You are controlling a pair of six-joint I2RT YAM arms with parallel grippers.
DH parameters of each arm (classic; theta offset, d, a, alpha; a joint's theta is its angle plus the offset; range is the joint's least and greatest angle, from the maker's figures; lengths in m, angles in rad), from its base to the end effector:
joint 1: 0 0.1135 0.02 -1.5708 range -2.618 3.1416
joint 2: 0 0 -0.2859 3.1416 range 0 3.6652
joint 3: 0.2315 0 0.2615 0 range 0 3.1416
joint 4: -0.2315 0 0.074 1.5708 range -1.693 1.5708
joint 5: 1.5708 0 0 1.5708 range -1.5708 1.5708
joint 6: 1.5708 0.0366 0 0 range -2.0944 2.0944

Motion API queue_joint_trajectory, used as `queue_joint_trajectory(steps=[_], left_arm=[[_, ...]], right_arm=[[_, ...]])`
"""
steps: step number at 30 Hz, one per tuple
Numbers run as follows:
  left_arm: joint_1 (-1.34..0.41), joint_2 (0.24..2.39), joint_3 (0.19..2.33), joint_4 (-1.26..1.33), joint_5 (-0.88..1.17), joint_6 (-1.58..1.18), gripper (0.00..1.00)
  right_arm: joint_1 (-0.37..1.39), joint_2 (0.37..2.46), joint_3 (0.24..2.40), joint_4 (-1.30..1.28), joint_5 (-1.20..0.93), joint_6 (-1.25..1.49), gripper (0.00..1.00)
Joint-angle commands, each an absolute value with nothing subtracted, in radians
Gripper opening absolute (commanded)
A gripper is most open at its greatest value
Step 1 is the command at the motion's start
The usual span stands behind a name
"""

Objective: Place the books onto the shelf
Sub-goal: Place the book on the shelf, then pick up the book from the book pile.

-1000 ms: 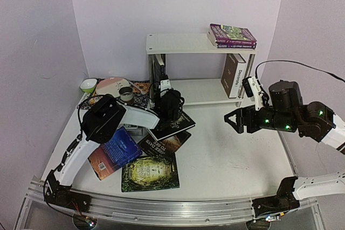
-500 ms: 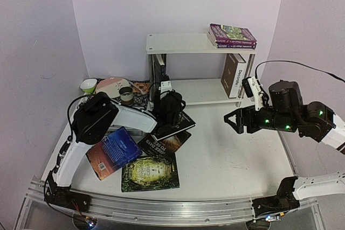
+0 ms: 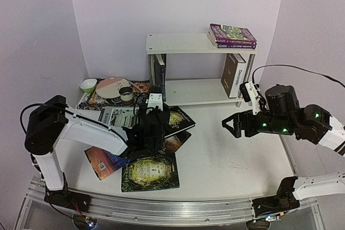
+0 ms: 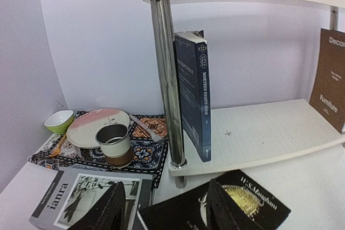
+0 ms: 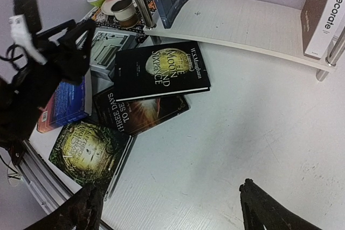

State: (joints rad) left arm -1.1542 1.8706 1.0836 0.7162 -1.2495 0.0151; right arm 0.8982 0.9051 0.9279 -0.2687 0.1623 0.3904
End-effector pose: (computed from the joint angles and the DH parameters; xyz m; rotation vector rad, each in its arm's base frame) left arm 0.1985 -0.3627 0.2427 -0.0110 1.5948 0.1389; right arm 0.1313 0.1554 0.3773 -0.3563 1.8471 0.7575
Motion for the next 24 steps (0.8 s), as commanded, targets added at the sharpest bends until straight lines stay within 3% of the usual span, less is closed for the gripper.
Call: queue_joint_trajectory(steps=[1, 7, 13, 14, 16, 20, 24], left_arm=[[-1.25, 1.744, 0.972, 0.747, -1.402, 0.134, 0.52], [-1.372, 1.633, 0.876, 0.745, -1.469, 0.196, 0.53], [-1.44, 1.528, 0.776, 0.72, -1.29, 0.154, 0.55], [-1.445, 1.492, 0.766, 0.634, -1.233, 0.066, 0.56], [-1.411, 1.387, 0.795, 0.183, -1.036, -0.304, 0.56], [-1.361, 1.268, 0.725, 0.034, -0.848, -0.487, 0.6], [-1.344, 1.235, 0.815, -0.394, -0.78, -0.683, 0.68]], right_arm=[[0.902, 0.915, 0.899, -0.23, 0.143, 0.418, 0.89], [0.901, 0.941, 0.869, -0.206, 0.118, 0.452, 0.89], [0.902, 0.948, 0.853, -0.185, 0.107, 0.483, 0.89], [0.901, 0.948, 0.852, -0.183, 0.105, 0.488, 0.89], [0.902, 0.948, 0.849, -0.183, 0.098, 0.496, 0.89], [0.901, 0.941, 0.839, -0.183, 0.091, 0.512, 0.89], [0.901, 0.934, 0.827, -0.181, 0.094, 0.522, 0.89]])
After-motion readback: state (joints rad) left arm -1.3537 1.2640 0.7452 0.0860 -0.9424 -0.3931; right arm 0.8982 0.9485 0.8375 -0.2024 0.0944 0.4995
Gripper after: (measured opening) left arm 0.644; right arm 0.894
